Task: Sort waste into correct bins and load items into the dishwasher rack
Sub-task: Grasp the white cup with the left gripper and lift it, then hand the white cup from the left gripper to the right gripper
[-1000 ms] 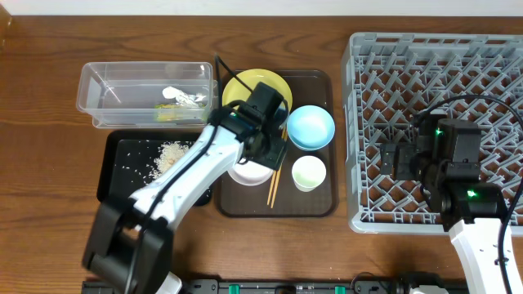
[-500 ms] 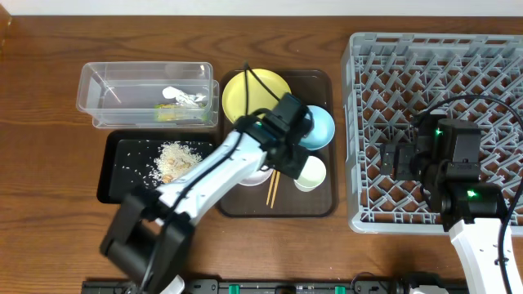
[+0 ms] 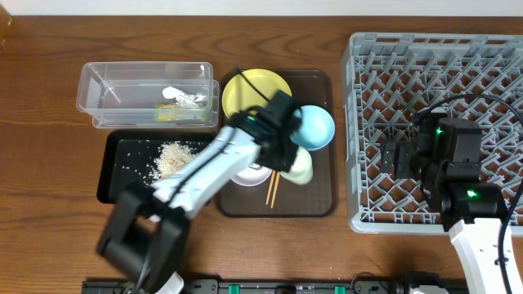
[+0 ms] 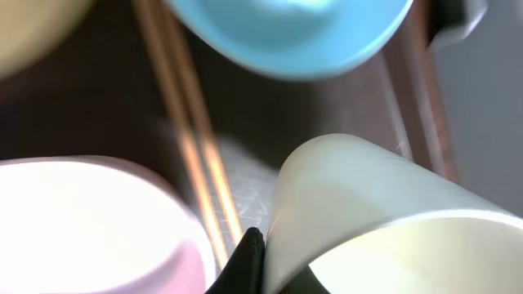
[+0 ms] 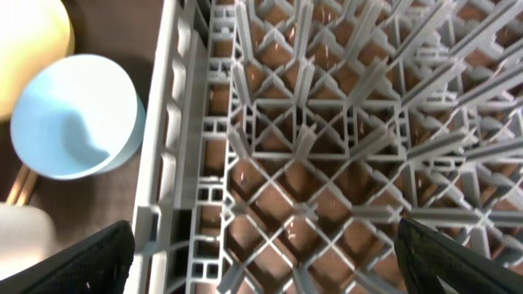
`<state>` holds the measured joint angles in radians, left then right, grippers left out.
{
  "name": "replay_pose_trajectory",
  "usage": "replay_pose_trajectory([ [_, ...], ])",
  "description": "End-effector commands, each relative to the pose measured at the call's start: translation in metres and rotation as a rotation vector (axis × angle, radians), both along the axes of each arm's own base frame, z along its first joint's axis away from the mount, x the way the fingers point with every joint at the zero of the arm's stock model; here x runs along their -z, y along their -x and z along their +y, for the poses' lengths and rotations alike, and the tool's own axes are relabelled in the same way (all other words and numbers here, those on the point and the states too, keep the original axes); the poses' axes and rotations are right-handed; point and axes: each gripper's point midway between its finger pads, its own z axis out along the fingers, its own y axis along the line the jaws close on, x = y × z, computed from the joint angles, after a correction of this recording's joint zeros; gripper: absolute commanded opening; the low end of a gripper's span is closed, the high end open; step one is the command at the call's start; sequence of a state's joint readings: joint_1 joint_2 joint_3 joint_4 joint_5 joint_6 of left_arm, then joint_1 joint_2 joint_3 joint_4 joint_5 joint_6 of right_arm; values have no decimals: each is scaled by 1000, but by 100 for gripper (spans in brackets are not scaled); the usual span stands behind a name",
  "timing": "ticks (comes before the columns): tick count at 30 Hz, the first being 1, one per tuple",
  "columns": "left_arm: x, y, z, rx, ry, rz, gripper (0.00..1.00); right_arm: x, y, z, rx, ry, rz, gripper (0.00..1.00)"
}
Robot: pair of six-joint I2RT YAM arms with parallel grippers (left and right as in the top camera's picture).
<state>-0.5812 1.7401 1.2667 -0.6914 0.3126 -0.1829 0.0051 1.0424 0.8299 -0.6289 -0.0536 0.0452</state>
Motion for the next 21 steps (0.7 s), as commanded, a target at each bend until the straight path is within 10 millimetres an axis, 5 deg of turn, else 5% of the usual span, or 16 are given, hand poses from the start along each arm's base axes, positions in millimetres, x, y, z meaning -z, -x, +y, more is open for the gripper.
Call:
replay_pose_trajectory([
  [1, -56, -17, 7, -90, 223, -20, 6, -15, -9, 14, -28, -61, -53, 99],
  [7, -109, -51, 12, -168, 652, 83, 6, -40, -7, 101, -489, -379, -130, 99],
  [12, -138, -52, -5, -64, 945, 259, 6, -48, 18, 155, -865, -588, -146, 99],
  [21, -149, -32, -20, 67, 1051, 390, 6, -46, 1, 184, -1034, -633, -239, 99],
])
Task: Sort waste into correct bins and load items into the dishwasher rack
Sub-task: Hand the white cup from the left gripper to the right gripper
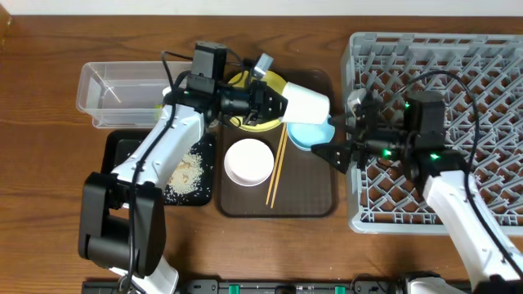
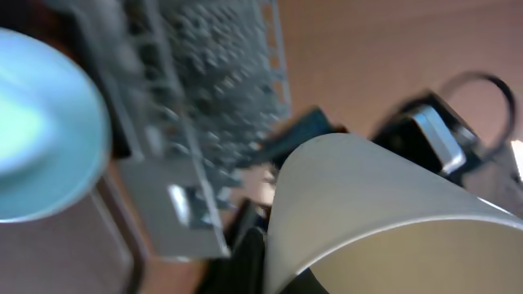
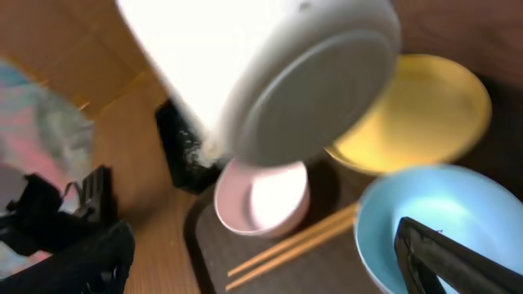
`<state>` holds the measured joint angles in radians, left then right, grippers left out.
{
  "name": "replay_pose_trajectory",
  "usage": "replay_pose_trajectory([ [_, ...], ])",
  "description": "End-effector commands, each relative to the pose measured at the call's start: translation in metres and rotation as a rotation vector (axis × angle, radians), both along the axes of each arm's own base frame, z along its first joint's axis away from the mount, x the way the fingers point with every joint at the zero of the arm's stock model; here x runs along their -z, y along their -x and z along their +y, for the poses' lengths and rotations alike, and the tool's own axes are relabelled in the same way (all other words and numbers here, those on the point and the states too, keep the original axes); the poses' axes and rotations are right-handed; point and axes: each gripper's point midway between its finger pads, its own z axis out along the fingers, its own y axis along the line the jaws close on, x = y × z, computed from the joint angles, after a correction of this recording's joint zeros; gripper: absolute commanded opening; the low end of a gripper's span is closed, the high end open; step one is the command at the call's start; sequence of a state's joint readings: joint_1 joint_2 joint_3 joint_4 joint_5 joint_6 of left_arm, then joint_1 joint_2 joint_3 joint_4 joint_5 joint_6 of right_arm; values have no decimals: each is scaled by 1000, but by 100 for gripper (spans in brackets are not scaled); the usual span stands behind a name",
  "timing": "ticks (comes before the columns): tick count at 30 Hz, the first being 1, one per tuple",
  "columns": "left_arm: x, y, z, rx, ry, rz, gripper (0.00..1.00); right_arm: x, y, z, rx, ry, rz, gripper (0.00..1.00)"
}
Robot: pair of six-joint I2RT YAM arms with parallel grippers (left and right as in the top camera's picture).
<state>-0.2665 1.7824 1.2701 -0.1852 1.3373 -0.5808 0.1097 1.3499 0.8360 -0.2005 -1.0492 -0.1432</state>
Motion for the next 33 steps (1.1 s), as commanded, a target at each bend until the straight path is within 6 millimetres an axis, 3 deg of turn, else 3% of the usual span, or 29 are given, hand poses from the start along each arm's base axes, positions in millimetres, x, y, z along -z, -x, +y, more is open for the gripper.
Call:
replay_pose_trajectory([
  [1, -20, 18, -3, 99, 94, 56, 6, -15, 3, 12, -96, -59, -86, 98],
  [6, -22, 22, -5, 116, 103, 66, 6, -40, -11, 14, -93, -93, -232, 96],
  [10, -21, 26, -10, 132, 102, 66, 6, -61, -2, 19, -172, -161, -295, 94],
  [16, -21, 29, -13, 142, 101, 67, 6, -65, -1, 20, -181, -177, -293, 87],
  [27, -22, 29, -13, 143, 102, 67, 7, -66, -1, 20, -181, -177, -299, 54],
  [29, -21, 29, -13, 142, 102, 66, 14, -65, -1, 20, -181, -177, -298, 54],
  [30, -21, 29, -13, 143, 102, 62, 23, -65, -1, 20, -181, -177, -298, 52],
  [33, -18, 24, -13, 125, 87, 5, 36, -65, -3, 19, -172, -173, -294, 44],
])
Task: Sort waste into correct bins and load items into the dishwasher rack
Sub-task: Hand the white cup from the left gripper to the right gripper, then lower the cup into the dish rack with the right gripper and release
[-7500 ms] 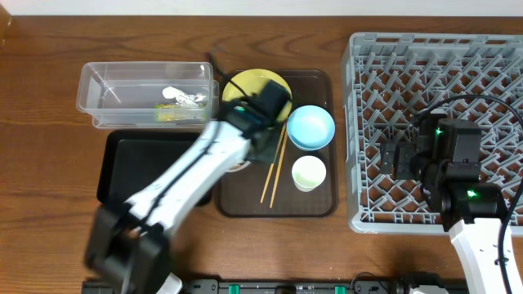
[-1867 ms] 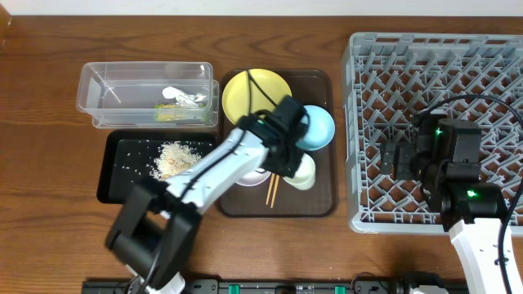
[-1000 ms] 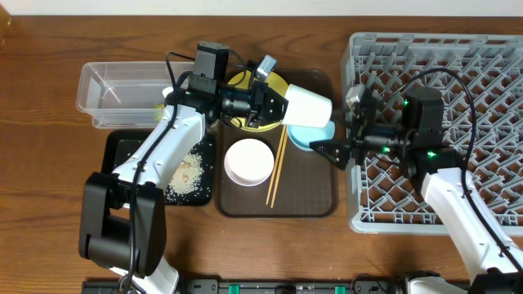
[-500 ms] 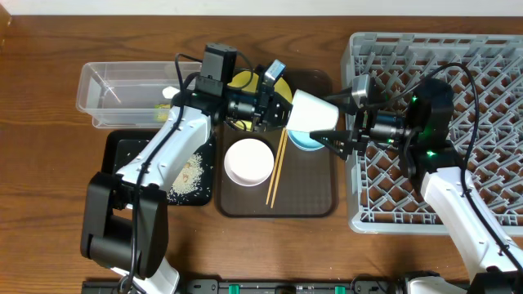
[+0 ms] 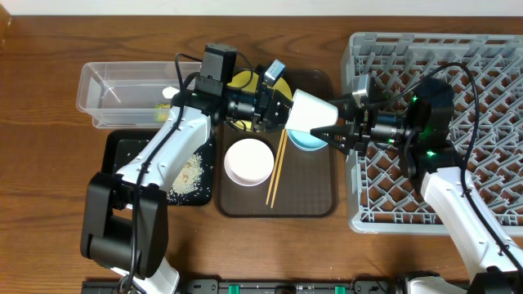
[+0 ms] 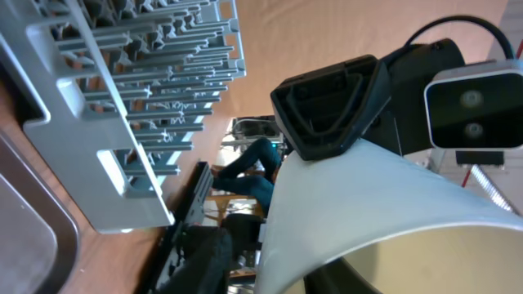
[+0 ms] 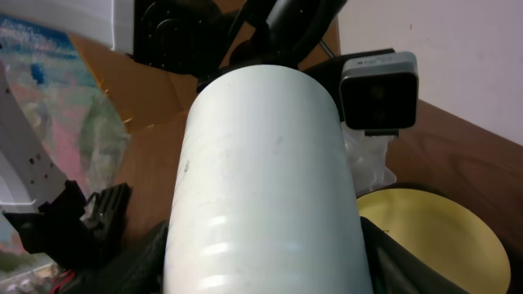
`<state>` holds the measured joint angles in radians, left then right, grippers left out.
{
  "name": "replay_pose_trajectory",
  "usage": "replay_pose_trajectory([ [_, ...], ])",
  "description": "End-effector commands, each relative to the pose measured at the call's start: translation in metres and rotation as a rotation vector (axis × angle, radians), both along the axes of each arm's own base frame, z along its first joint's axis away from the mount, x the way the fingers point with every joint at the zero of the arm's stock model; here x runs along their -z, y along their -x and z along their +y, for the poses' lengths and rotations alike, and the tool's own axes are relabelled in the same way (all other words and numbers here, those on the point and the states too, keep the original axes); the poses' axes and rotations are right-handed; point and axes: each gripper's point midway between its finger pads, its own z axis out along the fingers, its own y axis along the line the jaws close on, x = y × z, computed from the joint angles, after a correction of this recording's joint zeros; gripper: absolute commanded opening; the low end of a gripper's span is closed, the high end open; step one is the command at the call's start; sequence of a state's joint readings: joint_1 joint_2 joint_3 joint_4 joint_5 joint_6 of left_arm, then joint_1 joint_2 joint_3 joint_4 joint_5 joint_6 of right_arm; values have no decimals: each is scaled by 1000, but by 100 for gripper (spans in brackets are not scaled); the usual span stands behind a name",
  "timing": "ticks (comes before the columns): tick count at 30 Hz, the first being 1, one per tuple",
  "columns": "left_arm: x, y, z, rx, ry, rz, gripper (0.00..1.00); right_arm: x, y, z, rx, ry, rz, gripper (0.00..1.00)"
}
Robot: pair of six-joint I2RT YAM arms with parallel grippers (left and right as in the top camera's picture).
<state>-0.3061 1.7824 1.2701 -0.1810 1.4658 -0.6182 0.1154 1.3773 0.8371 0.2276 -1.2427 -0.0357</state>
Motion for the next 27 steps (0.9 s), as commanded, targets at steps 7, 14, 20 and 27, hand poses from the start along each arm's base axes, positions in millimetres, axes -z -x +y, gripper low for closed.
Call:
replay_pose_trajectory([
  [7, 58, -46, 33, -263, -321, -126, 45, 17, -29, -24, 211, 50, 144, 34],
  [14, 75, -54, 100, -414, -631, -217, 47, 43, -42, -81, 542, 183, 316, 6],
  [20, 52, -34, 144, -482, -812, -303, 38, 38, -23, -146, 880, 371, 438, 1],
  [27, 33, -18, 181, -584, -993, -364, 38, 49, 26, -200, 1093, 709, 676, 1],
])
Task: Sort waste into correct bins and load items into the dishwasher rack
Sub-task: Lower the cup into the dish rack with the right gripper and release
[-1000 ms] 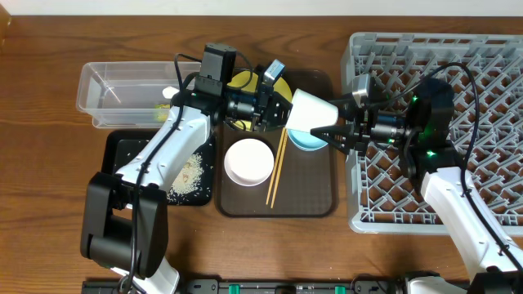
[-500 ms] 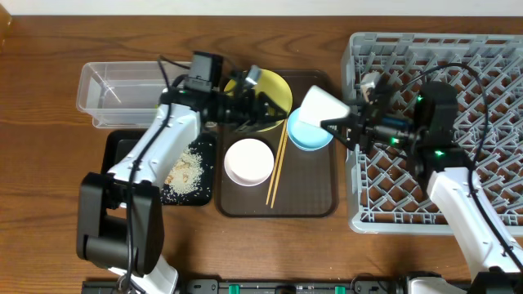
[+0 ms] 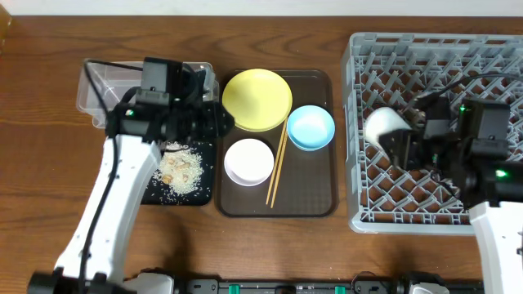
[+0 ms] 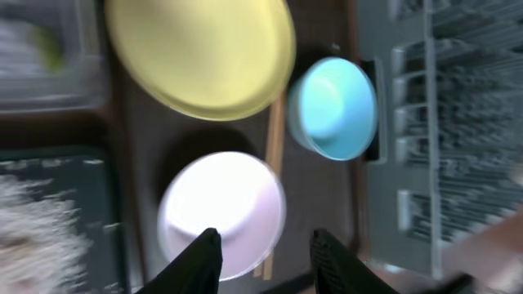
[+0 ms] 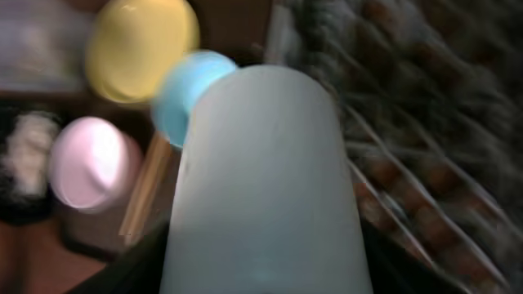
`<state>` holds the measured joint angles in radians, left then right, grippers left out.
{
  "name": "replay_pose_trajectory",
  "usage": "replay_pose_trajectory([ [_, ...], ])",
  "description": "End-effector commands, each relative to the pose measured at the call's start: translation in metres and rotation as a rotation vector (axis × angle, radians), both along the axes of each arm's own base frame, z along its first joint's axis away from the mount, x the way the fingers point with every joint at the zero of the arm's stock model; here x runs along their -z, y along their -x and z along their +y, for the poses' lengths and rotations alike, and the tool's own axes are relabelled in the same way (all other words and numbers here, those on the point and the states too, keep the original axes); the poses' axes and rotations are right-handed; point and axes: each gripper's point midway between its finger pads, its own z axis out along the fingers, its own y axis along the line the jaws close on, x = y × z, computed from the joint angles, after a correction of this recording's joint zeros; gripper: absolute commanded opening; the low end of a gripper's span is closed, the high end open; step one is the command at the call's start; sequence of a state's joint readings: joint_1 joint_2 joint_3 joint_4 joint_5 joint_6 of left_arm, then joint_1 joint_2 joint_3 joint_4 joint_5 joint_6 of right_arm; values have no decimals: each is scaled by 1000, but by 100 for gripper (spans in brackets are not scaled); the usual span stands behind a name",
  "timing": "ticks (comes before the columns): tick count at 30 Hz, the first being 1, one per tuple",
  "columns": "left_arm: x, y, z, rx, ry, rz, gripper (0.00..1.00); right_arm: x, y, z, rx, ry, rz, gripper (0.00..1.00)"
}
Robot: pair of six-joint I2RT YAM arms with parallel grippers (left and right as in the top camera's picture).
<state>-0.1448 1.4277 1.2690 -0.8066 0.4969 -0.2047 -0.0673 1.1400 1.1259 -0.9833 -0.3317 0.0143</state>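
A white cup [image 3: 382,126] hangs on its side over the left part of the grey dishwasher rack [image 3: 490,57], with my right gripper [image 3: 402,145] shut on it. In the right wrist view the cup [image 5: 261,180] fills the frame and hides the fingers. My left gripper [image 3: 219,122] is open and holds nothing, above the left edge of the brown tray [image 3: 315,204]; its fingertips [image 4: 206,255] frame the pink bowl [image 4: 221,211]. On the tray sit a yellow plate [image 3: 257,100], a blue bowl [image 3: 310,128], the pink bowl [image 3: 248,162] and chopsticks [image 3: 278,163].
A clear plastic bin [image 3: 114,86] with a few scraps stands at the back left. In front of it lies a black tray [image 3: 155,192] with spilled rice [image 3: 180,167]. The rack's prongs stand close under the cup.
Both grippers were on the cup above the brown tray. My left gripper has let go and now stands open at the tray's left edge. My right gripper now holds the cup over the rack.
My left gripper was shut on the cup on the brown tray while the right stood open over the rack. Then the left held the cup raised toward the open right gripper. Then both had it. Now the right alone holds it over the rack.
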Motion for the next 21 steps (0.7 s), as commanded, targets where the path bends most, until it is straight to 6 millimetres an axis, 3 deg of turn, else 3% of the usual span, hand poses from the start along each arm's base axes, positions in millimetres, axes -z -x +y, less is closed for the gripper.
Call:
replay_pose_trajectory([
  [1, -6, -4, 26, -57, -139, -65, 38, 6, 9, -44, 151, 206, 120, 1],
  [5, -6, -3, 34, -82, -180, -67, 39, 16, 31, -77, 300, 345, 294, 1],
  [8, -3, 0, 38, -91, -203, -51, 39, 21, 36, -93, 379, 403, 343, 1],
  [13, -2, 2, 39, -90, -204, -41, 39, 30, 38, -105, 420, 387, 387, 1],
  [21, -2, 2, 38, -90, -203, -43, 39, 68, 43, -100, 371, 309, 520, 1],
])
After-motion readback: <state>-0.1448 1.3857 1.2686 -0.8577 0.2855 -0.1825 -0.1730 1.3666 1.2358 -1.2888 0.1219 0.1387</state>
